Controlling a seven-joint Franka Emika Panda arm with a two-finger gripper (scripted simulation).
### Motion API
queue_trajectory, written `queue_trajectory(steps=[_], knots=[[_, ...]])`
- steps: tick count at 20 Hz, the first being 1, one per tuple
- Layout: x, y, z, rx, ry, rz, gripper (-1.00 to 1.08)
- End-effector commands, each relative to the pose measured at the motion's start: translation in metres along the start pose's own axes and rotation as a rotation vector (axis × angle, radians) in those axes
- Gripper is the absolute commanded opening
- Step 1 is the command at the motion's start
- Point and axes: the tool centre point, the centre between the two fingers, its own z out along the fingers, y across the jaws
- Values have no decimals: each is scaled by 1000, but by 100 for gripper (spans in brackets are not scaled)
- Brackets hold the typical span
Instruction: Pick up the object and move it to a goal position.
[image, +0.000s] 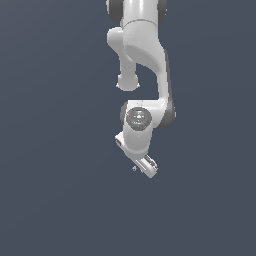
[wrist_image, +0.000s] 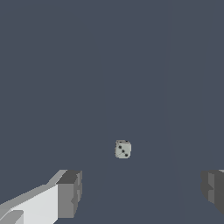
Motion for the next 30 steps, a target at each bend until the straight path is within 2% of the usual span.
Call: queue_trajectory(steps=[1, 8, 15, 24, 30], knots=[[2, -3, 4, 1, 4, 43, 100], [4, -8, 9, 3, 9, 105, 100], [4, -8, 13, 3, 9, 106, 100], [4, -7, 53, 3, 9, 111, 100], [5, -8, 60, 3, 9, 111, 100]])
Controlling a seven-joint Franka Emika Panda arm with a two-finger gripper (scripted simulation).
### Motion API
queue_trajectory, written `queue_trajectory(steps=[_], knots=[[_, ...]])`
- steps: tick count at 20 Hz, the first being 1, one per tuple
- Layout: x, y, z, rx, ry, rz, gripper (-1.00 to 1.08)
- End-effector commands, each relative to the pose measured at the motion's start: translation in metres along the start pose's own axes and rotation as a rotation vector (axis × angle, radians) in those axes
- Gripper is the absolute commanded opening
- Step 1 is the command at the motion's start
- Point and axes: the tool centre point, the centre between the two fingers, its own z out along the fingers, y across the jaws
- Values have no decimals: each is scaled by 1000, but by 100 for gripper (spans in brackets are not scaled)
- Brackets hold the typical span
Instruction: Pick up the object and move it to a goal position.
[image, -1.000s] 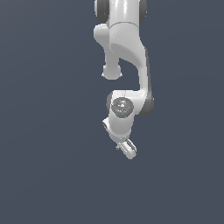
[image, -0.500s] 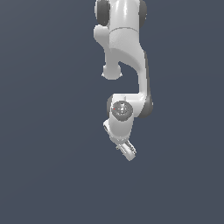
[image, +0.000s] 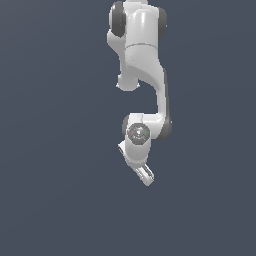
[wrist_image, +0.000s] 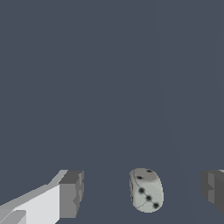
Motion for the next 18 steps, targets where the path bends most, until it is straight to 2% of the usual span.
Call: queue_trajectory(steps=[1, 18], knots=[[1, 0, 1, 0, 1, 1, -100], [-5, 2, -9, 0, 1, 1, -100]])
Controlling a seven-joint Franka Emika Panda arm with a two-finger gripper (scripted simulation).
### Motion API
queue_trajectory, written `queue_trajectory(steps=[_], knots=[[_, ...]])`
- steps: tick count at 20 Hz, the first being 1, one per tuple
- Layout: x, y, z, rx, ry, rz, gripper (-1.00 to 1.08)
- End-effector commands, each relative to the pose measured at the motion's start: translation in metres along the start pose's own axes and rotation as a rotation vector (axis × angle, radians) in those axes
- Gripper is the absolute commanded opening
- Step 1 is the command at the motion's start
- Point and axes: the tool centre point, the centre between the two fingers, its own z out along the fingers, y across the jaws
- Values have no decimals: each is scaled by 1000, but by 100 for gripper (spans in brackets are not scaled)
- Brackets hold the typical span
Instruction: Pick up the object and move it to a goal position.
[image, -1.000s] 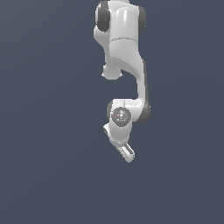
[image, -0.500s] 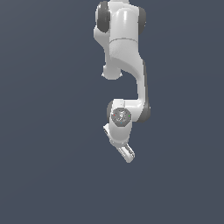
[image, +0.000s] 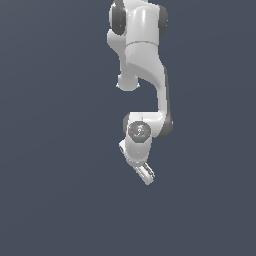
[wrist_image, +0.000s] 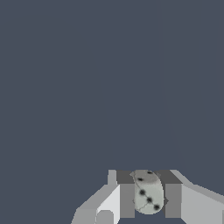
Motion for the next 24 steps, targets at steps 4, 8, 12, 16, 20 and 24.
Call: queue_trajectory(steps=[4, 8, 12, 16, 20, 24], knots=[[-10, 3, -18, 1, 0, -1, -100], [-23, 7, -39, 2, -1, -1, -100], [-39, 13, -67, 2, -1, -1, -100], [-59, 20, -101, 2, -1, -1, -100], [-79, 27, -137, 2, -1, -1, -100], [-100, 34, -174, 2, -1, -1, -100]])
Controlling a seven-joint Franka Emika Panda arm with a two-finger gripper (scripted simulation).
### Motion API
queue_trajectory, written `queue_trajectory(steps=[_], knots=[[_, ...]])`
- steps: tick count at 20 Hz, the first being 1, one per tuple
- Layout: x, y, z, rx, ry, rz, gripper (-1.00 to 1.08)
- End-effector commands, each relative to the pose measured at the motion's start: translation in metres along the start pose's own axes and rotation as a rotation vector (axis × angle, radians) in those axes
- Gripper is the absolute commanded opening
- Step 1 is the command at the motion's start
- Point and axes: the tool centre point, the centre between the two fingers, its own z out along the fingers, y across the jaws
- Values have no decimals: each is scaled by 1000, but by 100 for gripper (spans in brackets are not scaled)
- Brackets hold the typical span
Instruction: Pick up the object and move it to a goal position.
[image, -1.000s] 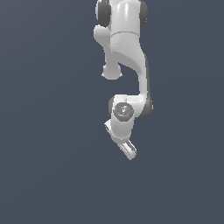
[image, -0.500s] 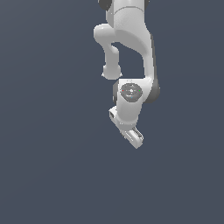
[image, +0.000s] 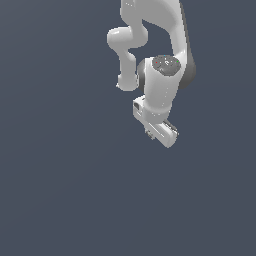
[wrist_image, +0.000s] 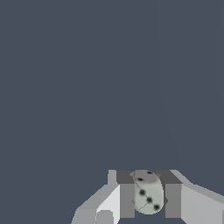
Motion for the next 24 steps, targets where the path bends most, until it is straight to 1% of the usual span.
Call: queue_trajectory(steps=[1, 9, 14, 19, 24], knots=[[-13, 5, -24, 0, 0, 0, -100], [-56, 19, -102, -1, 2, 1, -100], [-78, 25, -143, -1, 4, 1, -100], [-94, 28, -172, -1, 4, 1, -100], [-102, 29, -187, -1, 3, 0, -100]])
